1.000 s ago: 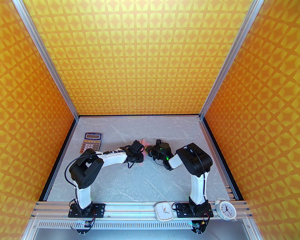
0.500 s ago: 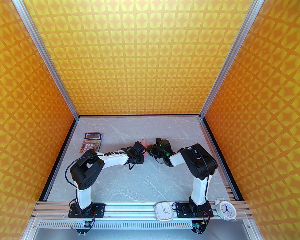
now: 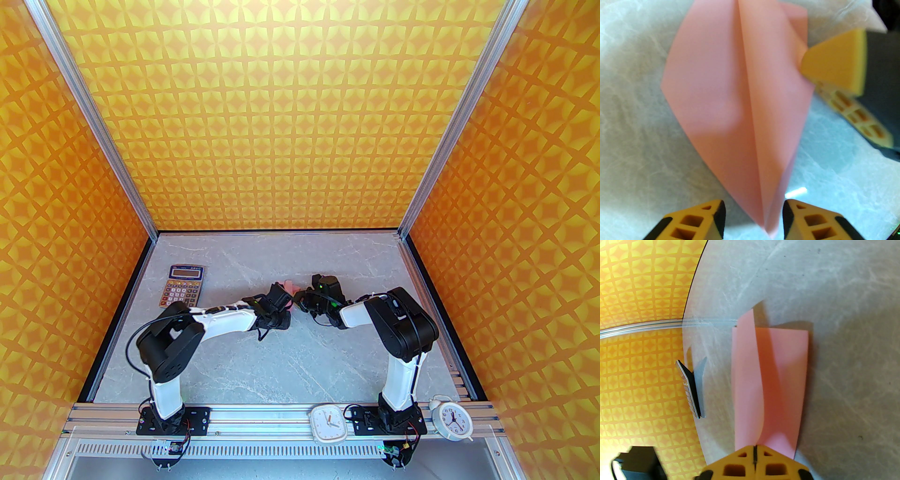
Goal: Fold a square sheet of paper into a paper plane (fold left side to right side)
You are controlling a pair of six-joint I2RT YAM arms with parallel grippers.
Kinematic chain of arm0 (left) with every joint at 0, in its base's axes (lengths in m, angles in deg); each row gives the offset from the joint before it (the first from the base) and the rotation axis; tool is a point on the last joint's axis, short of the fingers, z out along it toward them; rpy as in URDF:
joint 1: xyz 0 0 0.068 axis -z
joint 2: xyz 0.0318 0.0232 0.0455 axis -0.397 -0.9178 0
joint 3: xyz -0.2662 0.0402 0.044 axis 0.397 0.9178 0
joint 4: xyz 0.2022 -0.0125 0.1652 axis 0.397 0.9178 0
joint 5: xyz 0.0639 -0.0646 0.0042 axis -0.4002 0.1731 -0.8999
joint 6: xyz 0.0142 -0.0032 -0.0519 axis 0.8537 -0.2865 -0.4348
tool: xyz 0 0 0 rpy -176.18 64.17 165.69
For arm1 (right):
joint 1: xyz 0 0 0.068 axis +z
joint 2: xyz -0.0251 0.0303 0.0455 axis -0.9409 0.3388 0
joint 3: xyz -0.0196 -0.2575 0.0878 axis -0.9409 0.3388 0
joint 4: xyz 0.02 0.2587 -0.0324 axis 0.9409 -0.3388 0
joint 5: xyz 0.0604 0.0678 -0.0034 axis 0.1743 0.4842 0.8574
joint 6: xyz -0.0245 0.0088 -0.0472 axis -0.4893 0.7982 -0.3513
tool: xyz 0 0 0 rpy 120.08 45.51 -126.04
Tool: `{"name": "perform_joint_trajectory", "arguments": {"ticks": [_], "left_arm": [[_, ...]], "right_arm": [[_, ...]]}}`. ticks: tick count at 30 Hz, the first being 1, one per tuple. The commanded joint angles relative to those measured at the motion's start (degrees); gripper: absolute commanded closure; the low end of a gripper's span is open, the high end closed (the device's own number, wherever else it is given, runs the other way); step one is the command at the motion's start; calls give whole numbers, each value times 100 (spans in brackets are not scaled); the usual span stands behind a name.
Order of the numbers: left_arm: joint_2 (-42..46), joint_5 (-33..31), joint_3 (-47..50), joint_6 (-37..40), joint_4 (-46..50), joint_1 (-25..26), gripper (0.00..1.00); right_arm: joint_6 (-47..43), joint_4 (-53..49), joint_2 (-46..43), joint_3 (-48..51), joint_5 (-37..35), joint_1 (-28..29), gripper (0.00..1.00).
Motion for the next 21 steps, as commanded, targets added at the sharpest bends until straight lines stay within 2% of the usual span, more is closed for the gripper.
{"name": "perform_joint_trajectory", "arguments": {"ticks": [1, 5, 10, 15, 21], "left_arm": [[530, 251, 117, -4, -203, -134, 55], [643, 567, 408, -275, -753, -447, 66], [233, 1282, 504, -708, -1538, -863, 90], [-188, 1490, 395, -852, -1759, -1059, 91], [-707, 1458, 155, -924, -1268, -1064, 91]], "right_arm": [[-153, -112, -141, -139, 58, -44, 100], [-170, -126, -154, -139, 72, -40, 100], [-198, -158, -165, -114, 82, -40, 100], [-207, -150, -167, -108, 102, -44, 100], [-395, -388, -173, -208, 113, -44, 100]]}}
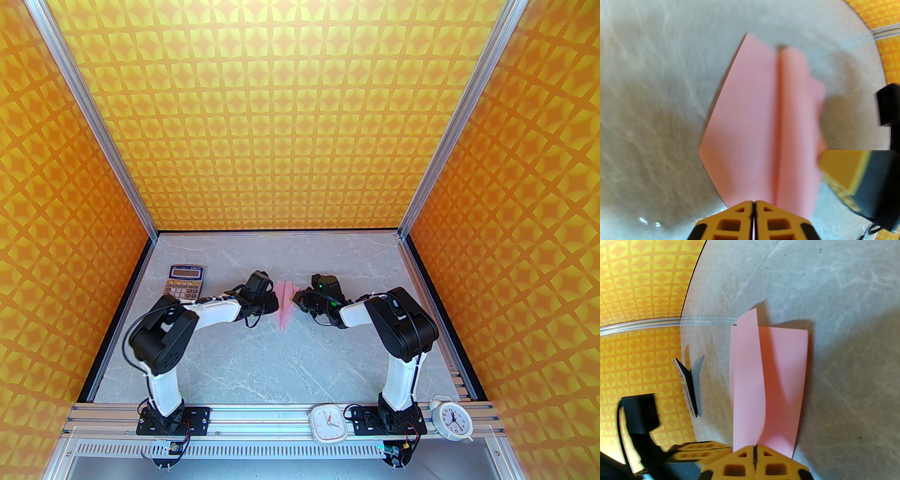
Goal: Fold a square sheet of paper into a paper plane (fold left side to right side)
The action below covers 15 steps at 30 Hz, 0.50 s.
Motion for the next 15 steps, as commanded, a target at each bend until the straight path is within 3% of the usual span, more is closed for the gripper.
{"name": "perform_joint_trajectory", "arguments": {"ticks": [1, 15], "left_arm": [[-215, 104, -205, -117, 296, -8, 91], [-383, -107, -372, -31, 795, -9, 92]], "right_arm": [[-278, -334, -180, -193, 116, -48, 100], [-1092, -1404, -80, -726, 196, -166, 100]]}}
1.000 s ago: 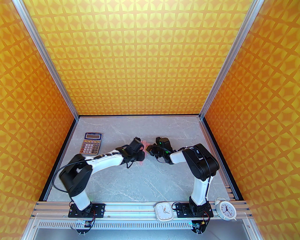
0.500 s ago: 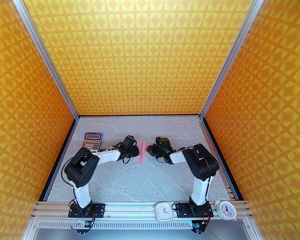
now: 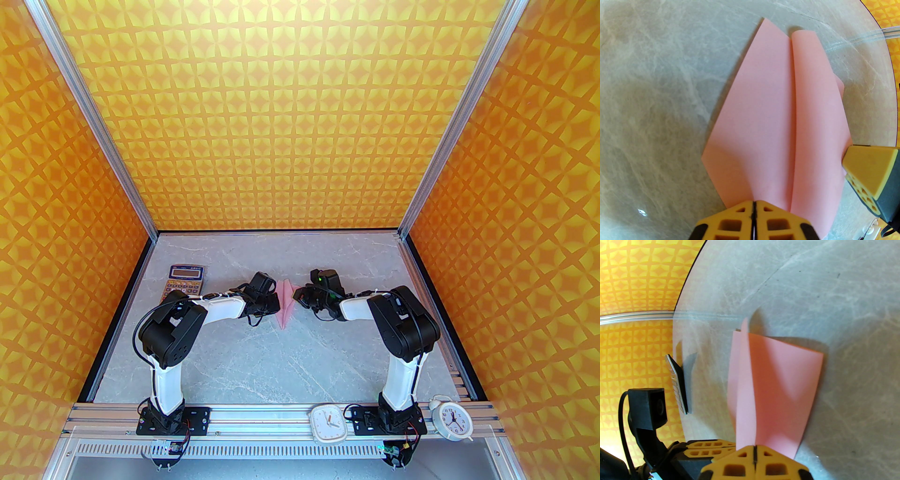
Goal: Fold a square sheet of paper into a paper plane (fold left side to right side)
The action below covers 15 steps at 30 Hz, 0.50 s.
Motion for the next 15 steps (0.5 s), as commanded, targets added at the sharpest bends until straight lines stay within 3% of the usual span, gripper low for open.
{"name": "perform_joint_trajectory", "arguments": {"ticks": [1, 15], "left_arm": [[-233, -136, -44, -2, 471, 3, 92], [-226, -139, -73, 17, 477, 11, 92]], "right_arm": [[-332, -415, -43, -190, 90, -42, 100], [-623, -846, 168, -448, -5, -96, 100]]}}
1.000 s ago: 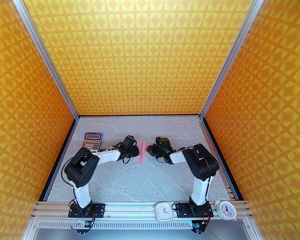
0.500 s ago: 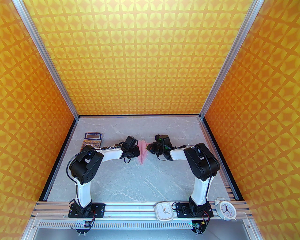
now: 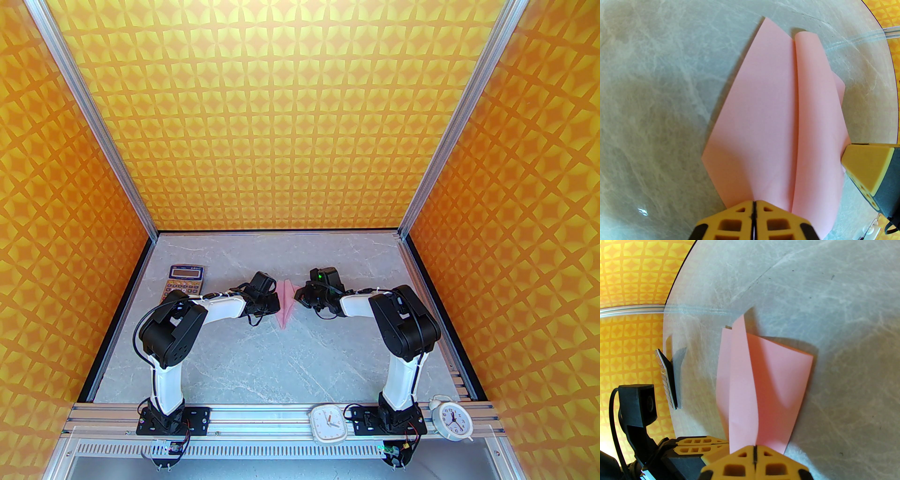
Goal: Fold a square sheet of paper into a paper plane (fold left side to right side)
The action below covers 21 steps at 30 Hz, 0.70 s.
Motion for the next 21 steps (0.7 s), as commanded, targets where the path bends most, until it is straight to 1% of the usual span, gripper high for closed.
{"name": "perform_joint_trajectory", "arguments": {"ticks": [1, 6, 21], "left_arm": [[-224, -137, -48, 23, 429, 12, 92], [-233, -137, -49, 35, 441, 29, 92], [-256, -137, -92, 52, 450, 55, 92]], "right_arm": [[-190, -201, 178, -210, -11, -53, 100], [-353, -376, 225, -318, -117, -64, 100], [-544, -536, 420, -457, -97, -64, 100]]}}
